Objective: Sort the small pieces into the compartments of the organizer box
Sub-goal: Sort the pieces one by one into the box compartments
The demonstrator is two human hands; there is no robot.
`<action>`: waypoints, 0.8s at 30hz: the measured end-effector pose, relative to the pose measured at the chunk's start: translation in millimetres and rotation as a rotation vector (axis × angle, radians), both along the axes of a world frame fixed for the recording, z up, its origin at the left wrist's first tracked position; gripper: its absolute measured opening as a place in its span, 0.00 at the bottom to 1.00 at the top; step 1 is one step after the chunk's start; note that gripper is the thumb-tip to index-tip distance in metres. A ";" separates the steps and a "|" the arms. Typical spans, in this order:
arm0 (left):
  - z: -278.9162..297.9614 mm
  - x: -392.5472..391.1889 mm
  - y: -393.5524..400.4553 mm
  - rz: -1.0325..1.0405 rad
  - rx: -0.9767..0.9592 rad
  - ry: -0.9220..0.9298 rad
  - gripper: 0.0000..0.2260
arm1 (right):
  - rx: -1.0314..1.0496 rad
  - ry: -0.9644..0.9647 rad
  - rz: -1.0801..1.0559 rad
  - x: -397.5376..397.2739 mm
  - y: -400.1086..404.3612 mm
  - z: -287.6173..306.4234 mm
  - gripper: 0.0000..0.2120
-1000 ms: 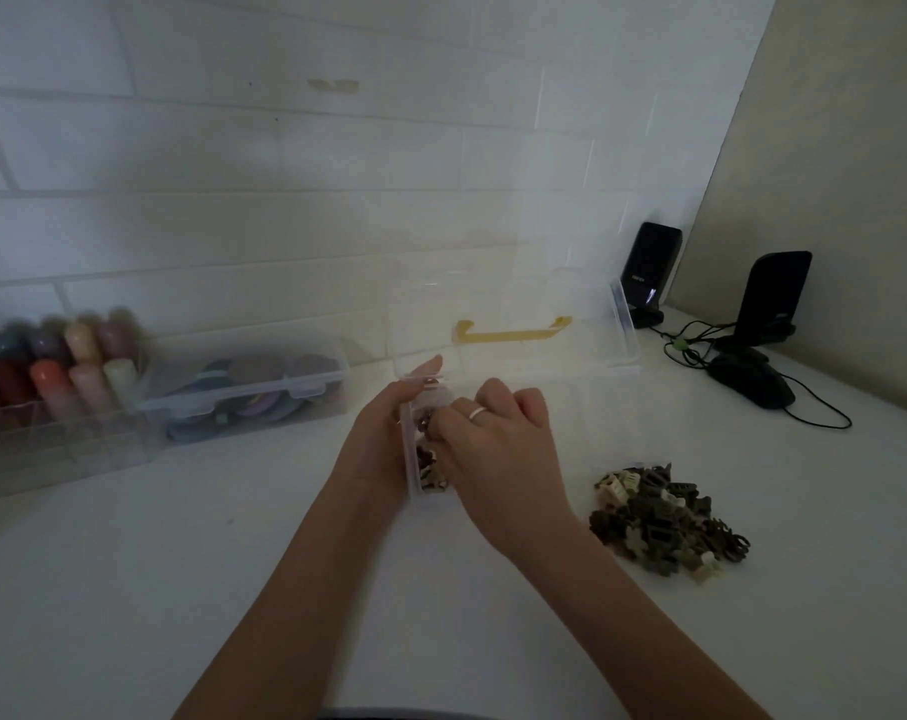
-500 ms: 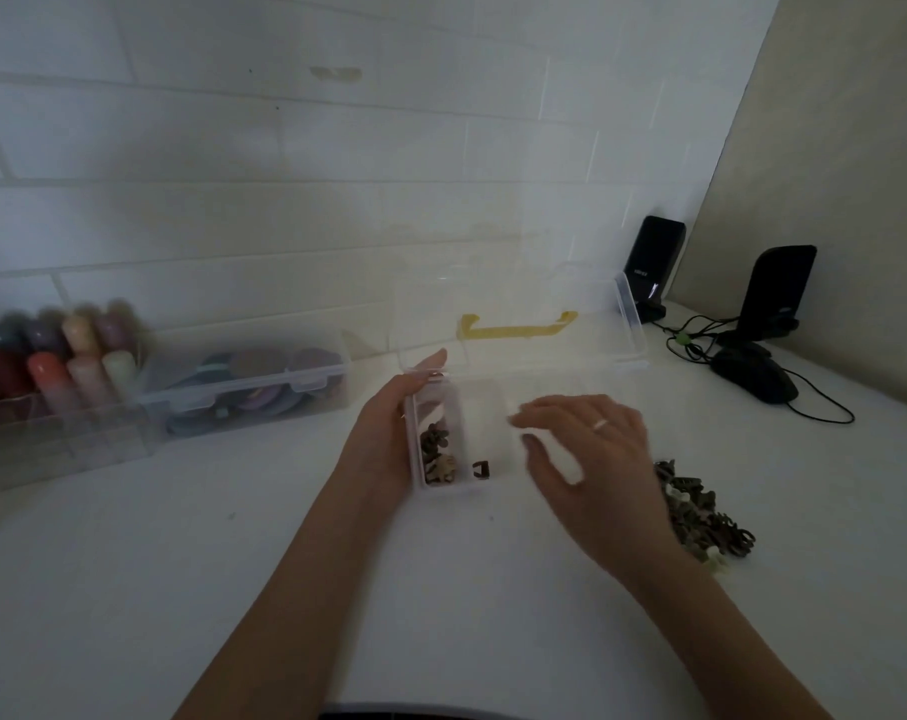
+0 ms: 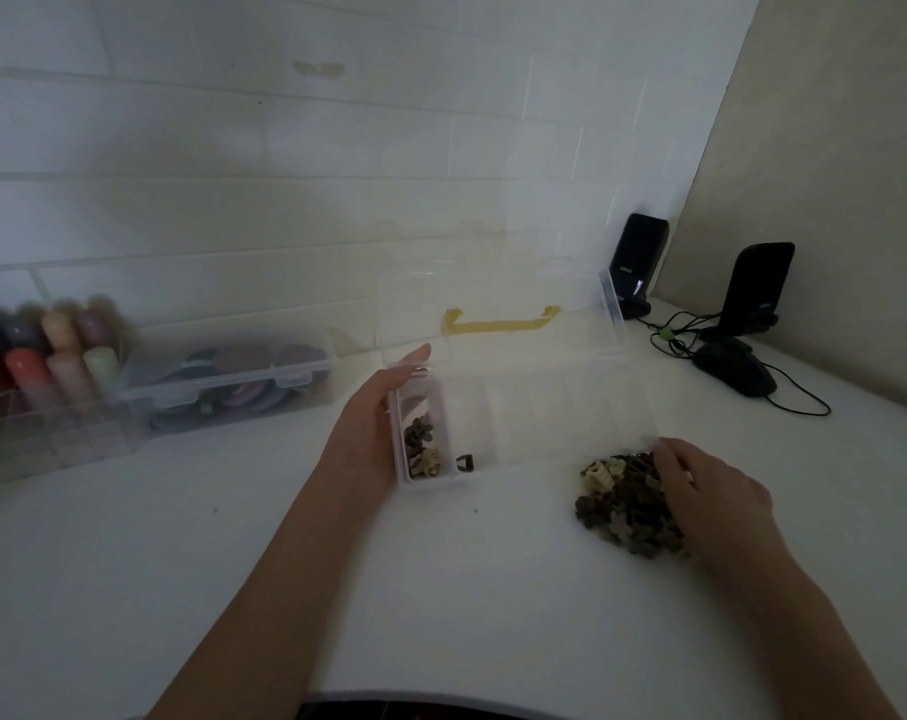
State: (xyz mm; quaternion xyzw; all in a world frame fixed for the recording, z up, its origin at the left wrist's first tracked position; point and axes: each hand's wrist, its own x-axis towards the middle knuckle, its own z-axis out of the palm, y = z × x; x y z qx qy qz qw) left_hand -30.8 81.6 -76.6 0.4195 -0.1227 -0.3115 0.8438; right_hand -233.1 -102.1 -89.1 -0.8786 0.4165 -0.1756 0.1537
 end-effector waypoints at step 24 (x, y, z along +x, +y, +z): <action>0.6 1.1 2.5 0.039 0.009 0.064 0.19 | 0.157 -0.411 0.141 -2.8 -6.8 -5.3 0.11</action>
